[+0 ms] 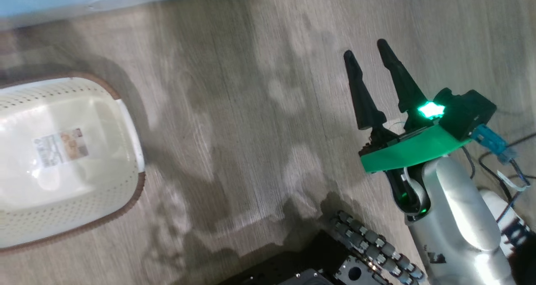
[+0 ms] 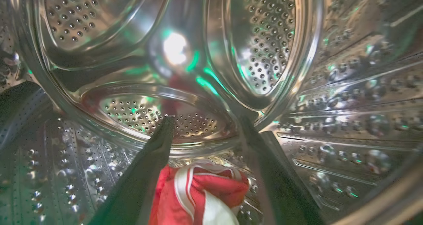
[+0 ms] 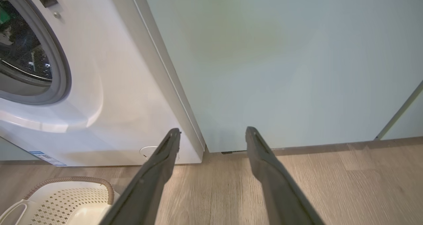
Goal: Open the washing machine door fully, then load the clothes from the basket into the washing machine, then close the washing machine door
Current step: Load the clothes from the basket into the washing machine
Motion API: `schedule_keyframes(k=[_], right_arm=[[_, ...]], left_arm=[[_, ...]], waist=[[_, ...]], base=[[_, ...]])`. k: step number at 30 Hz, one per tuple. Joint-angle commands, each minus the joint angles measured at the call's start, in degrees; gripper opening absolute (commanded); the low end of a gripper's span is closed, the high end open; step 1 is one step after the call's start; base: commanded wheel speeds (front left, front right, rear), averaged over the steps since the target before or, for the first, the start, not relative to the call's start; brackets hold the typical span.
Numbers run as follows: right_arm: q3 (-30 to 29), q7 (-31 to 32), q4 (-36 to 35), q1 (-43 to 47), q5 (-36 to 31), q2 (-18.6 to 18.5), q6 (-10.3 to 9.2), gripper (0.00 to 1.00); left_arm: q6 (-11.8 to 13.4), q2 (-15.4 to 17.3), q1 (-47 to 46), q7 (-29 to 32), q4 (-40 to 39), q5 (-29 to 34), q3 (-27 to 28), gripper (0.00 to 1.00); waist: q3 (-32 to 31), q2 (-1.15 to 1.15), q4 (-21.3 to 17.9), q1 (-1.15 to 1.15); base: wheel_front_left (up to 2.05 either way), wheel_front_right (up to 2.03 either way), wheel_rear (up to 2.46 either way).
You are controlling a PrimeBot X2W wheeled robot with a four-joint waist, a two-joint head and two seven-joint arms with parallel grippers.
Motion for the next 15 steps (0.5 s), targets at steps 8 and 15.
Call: schedule_keyframes(k=[8,15], right_arm=[[-1.6,-0.4,-0.7,2.3,-2.6,0.0,-0.01,1.0],[-3.2,-0.4,0.4,3.9,-4.2,0.0,-0.01,1.0]], left_arm=[[-0.8,-2.3,8.7,-0.5,-5.7,-4.6,2.0,1.0],[-1.4,-5.7,19.3,-0.5,-8.8,-6.5,1.4,1.0]], waist=[[-7.1,0.0,4.8,0.0],[-14.1,0.0,7.7,0.0]], base=[[0.0,0.0,0.0],[0.0,0.0,0.0]])
